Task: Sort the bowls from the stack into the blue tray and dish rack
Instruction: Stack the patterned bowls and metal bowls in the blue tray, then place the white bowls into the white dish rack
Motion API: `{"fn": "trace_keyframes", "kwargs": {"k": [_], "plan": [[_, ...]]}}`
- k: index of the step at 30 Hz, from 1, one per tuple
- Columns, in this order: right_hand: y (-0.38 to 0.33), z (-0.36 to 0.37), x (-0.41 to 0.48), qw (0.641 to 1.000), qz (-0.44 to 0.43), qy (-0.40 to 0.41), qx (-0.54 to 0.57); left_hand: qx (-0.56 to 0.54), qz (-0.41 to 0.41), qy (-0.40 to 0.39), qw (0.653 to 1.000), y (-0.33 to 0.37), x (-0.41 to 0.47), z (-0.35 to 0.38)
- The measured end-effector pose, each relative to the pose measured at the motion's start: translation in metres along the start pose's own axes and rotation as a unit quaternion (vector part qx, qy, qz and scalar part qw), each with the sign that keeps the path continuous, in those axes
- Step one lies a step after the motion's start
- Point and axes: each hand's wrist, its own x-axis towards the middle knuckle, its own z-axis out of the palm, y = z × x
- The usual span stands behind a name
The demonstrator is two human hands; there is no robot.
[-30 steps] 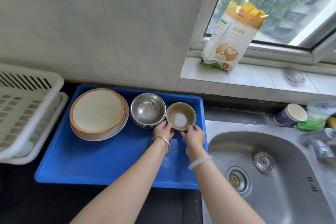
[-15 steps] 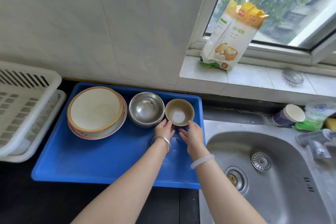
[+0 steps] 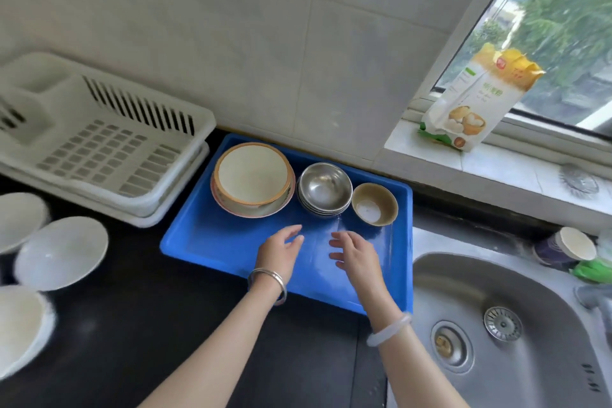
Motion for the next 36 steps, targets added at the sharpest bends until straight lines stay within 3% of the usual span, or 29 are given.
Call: {"fn": "trace_keyframes", "kwargs": {"k": [8, 13, 17, 22, 25, 29, 36], "plan": [[-0.008, 0.144, -0.058, 0.971, -0.045, -0.199, -0.123, -0.014, -0.035, 0.221, 0.975, -0.079, -0.082, -0.135], [-0.009, 0.237, -0.077, 0.93, -0.066, -0.289, -0.219, -0.003, -0.087, 0.381, 0.92, -0.138, -0.117, -0.199], [-0.025, 0.299, -0.073, 0.906, -0.086, -0.294, -0.292, 0.017, -0.134, 0.474, 0.87, -0.176, -0.128, -0.238], [-0.039, 0.351, -0.061, 0.911, -0.072, -0.278, -0.295, -0.066, -0.175, 0.489, 0.852, -0.205, -0.126, -0.264], [-0.039, 0.364, -0.056, 0.943, -0.009, -0.254, -0.213, -0.202, -0.18, 0.472, 0.839, -0.209, -0.124, -0.269], [-0.039, 0.371, -0.056, 0.968, 0.05, -0.227, -0.091, -0.271, -0.163, 0.466, 0.826, -0.216, -0.123, -0.27], [-0.06, 0.35, -0.067, 0.977, -0.006, -0.207, -0.059, -0.346, -0.145, 0.46, 0.805, -0.227, -0.121, -0.274]]}}
